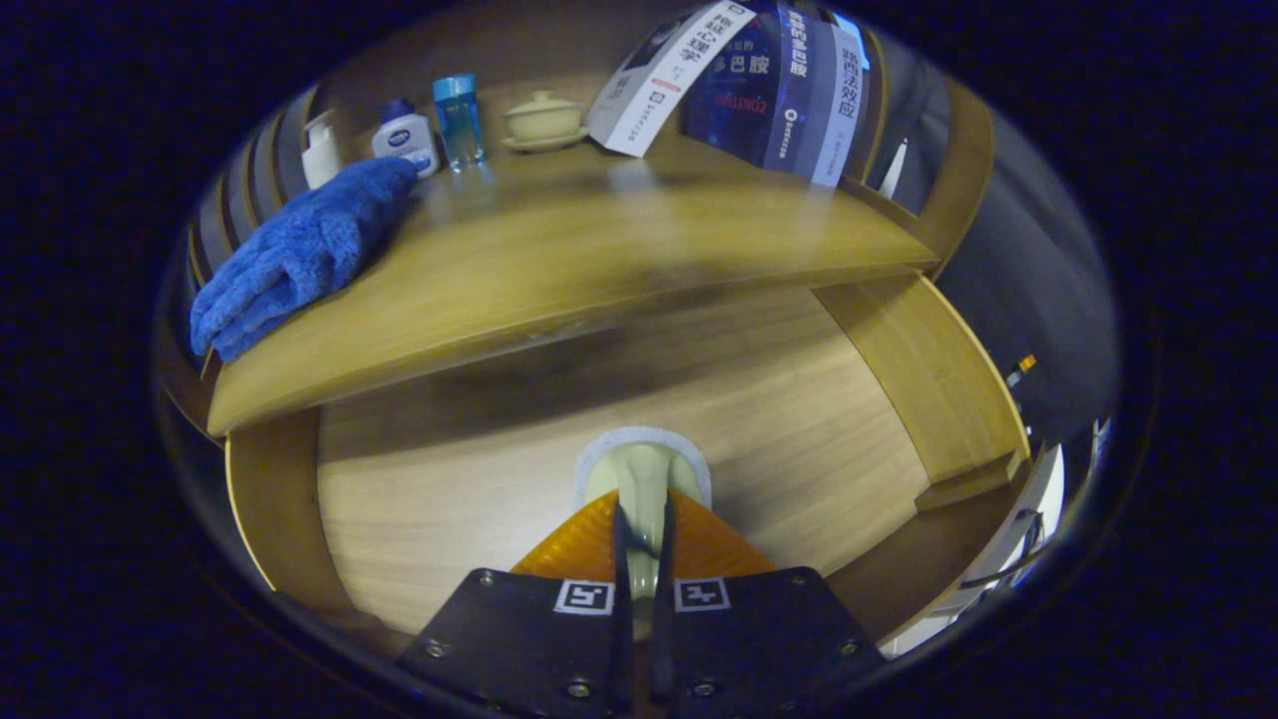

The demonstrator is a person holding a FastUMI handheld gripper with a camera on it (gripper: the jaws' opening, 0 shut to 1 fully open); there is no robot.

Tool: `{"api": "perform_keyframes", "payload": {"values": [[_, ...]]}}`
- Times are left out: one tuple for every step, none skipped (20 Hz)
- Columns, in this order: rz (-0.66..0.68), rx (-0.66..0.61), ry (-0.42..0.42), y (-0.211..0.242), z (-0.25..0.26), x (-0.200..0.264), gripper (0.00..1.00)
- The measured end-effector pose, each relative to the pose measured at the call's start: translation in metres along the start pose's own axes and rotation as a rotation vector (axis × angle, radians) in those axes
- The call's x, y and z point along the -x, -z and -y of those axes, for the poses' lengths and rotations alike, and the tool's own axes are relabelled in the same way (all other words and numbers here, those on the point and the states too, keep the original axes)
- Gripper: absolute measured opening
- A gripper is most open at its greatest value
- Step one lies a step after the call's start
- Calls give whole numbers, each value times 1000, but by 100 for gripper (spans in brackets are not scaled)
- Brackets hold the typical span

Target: Pull open the drawer, take out the items inside it, and place them on the countertop above the cabinet.

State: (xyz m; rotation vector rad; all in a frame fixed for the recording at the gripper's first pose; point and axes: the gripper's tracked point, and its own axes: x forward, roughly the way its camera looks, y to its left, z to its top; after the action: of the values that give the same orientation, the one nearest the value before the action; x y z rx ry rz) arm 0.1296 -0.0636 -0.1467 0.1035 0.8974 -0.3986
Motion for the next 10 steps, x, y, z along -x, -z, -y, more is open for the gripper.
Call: {"api": "perform_keyframes", "payload": {"values": [[37,-22,-13,-7,0,7,8],[76,-39,-24,-15,0,16,8],[115,-47,-31,-24,1,27,8],[155,-48,-30,-34,2,37,8],[193,-44,-29,-44,3,48,8],[220,-32,-12,-51,6,55,8],[225,-5,21,-52,12,64,8],[241,10,35,-58,14,71,7],[264,12,34,-64,13,79,8],[289,12,36,-71,13,88,8]]}}
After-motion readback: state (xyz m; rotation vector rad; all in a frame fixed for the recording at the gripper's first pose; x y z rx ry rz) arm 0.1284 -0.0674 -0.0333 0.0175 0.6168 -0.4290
